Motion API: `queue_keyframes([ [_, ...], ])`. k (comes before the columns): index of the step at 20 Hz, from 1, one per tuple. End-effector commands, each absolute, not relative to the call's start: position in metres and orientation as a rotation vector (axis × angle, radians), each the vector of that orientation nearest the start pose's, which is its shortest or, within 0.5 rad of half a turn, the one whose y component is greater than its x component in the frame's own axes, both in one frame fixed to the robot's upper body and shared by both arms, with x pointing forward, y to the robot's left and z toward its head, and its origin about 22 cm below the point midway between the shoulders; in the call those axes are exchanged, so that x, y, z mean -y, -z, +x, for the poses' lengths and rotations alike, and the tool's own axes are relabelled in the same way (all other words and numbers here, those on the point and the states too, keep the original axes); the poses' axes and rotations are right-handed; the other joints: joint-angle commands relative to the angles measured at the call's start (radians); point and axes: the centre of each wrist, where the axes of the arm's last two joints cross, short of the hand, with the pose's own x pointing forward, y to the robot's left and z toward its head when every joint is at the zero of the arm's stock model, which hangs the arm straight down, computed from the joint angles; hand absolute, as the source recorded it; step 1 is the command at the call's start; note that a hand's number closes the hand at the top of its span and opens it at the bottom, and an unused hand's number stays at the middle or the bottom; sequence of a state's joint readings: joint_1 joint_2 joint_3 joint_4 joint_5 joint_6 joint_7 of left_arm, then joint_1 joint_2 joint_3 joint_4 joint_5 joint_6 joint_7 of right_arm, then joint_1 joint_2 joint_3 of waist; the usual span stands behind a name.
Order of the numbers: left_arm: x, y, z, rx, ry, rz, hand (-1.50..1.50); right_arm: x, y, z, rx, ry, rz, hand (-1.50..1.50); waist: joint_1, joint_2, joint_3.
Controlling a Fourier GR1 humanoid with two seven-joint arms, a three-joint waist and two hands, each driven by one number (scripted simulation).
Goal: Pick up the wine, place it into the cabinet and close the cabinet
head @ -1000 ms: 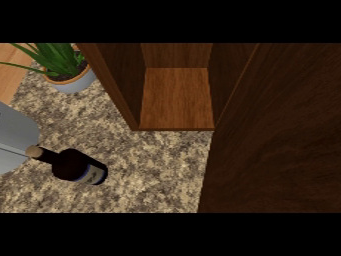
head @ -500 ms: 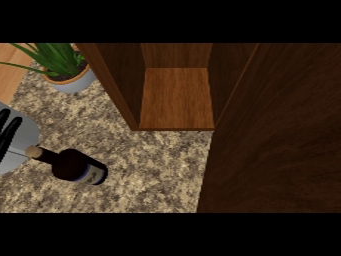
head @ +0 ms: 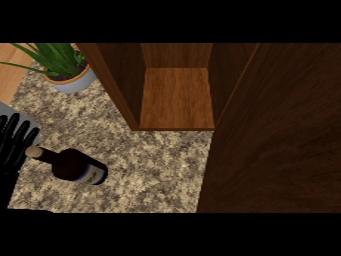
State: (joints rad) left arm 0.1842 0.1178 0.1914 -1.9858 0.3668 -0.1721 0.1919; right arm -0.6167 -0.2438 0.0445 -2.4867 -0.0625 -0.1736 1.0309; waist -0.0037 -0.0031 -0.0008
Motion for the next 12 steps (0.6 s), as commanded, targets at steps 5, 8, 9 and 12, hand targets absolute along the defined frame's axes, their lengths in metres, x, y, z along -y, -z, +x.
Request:
queue_keyframes([
  [5, -0.308, -0.041, 0.182, 1.667, -0.109, -0.127, -1.50, 0.201, -0.275, 0.133, 2.012, -0.260, 0.188, -1.50, 0.003, 0.002, 0.001],
  [8, -0.305, -0.009, 0.193, 1.660, -0.120, -0.125, -1.50, 0.202, -0.290, 0.144, 1.991, -0.242, 0.200, -1.50, -0.001, 0.002, 0.000],
  [9, -0.308, 0.008, 0.192, 1.626, -0.123, -0.139, -1.50, 0.197, -0.281, 0.123, 1.999, -0.276, 0.187, -1.50, -0.007, 0.001, 0.000],
  [12, -0.330, 0.008, 0.192, 1.609, -0.117, -0.115, -1.50, 0.202, -0.284, 0.117, 2.000, -0.289, 0.205, -1.50, -0.007, 0.000, 0.000],
])
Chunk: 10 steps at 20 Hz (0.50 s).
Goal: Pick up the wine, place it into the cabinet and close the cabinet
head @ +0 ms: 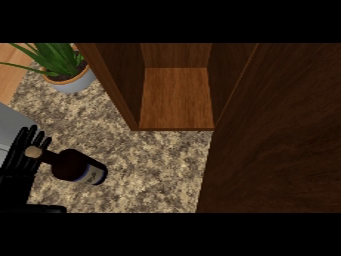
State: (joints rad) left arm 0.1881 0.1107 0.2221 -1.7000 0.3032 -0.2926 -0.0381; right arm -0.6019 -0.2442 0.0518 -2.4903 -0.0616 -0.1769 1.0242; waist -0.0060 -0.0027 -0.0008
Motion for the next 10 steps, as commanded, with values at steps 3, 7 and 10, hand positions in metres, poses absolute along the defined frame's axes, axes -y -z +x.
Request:
queue_keyframes([
  [3, -0.308, 0.026, 0.195, 1.612, -0.110, -0.110, -1.50, 0.205, -0.287, 0.122, 2.016, -0.267, 0.182, -1.50, -0.003, 0.000, 0.000],
  [7, -0.335, 0.052, 0.171, 1.580, -0.140, -0.134, -1.50, 0.201, -0.287, 0.119, 1.995, -0.286, 0.188, -1.50, -0.002, -0.001, 0.000],
  [10, -0.324, 0.071, 0.185, 1.569, -0.138, -0.131, -1.50, 0.202, -0.292, 0.125, 1.999, -0.284, 0.173, -1.50, -0.003, 0.000, 0.000],
])
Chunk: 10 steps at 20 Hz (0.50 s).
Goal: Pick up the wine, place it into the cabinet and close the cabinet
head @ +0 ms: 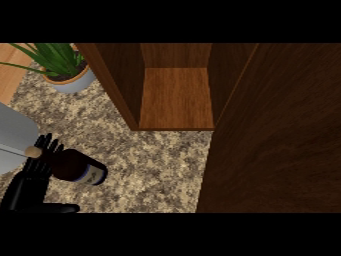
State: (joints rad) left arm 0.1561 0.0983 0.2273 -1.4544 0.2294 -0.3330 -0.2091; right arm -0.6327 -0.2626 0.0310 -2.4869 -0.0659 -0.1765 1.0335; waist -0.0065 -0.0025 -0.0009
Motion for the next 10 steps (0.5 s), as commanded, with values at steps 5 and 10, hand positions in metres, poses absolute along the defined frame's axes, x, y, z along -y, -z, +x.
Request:
queue_keyframes([
  [5, -0.323, 0.075, 0.213, 1.549, -0.145, -0.158, -1.50, 0.195, -0.304, 0.141, 2.019, -0.282, 0.174, -1.50, -0.002, 0.001, 0.000],
  [10, -0.332, 0.104, 0.201, 1.543, -0.211, -0.214, -1.50, 0.192, -0.295, 0.143, 2.012, -0.260, 0.205, -1.50, 0.000, 0.002, 0.000],
])
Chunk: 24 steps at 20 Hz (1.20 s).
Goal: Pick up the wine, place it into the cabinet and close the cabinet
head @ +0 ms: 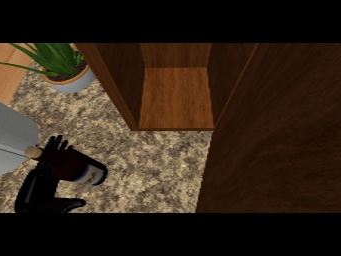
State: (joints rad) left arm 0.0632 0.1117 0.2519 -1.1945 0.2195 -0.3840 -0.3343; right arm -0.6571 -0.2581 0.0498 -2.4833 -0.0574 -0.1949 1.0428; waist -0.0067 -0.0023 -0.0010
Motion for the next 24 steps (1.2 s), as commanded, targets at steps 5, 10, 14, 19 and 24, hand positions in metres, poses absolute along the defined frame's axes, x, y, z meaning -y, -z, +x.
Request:
queue_keyframes([
  [5, -0.328, 0.115, 0.203, 1.539, -0.164, -0.222, -1.50, 0.184, -0.308, 0.150, 1.998, -0.263, 0.183, -1.50, 0.002, 0.000, -0.001],
  [10, -0.314, 0.116, 0.213, 1.545, -0.153, -0.250, -1.50, 0.197, -0.294, 0.132, 1.995, -0.276, 0.164, -1.50, 0.001, 0.000, 0.001],
  [14, -0.321, 0.119, 0.214, 1.550, -0.181, -0.238, -1.50, 0.206, -0.288, 0.127, 1.995, -0.271, 0.173, -1.50, 0.002, 0.000, 0.001],
  [19, -0.304, 0.130, 0.231, 1.566, -0.182, -0.335, 1.50, 0.205, -0.292, 0.125, 2.013, -0.268, 0.173, -1.50, -0.005, 0.000, 0.000],
  [24, -0.306, 0.120, 0.221, 1.673, 0.032, -0.292, 1.50, 0.198, -0.290, 0.122, 1.997, -0.241, 0.182, -1.50, -0.003, -0.005, 0.001],
])
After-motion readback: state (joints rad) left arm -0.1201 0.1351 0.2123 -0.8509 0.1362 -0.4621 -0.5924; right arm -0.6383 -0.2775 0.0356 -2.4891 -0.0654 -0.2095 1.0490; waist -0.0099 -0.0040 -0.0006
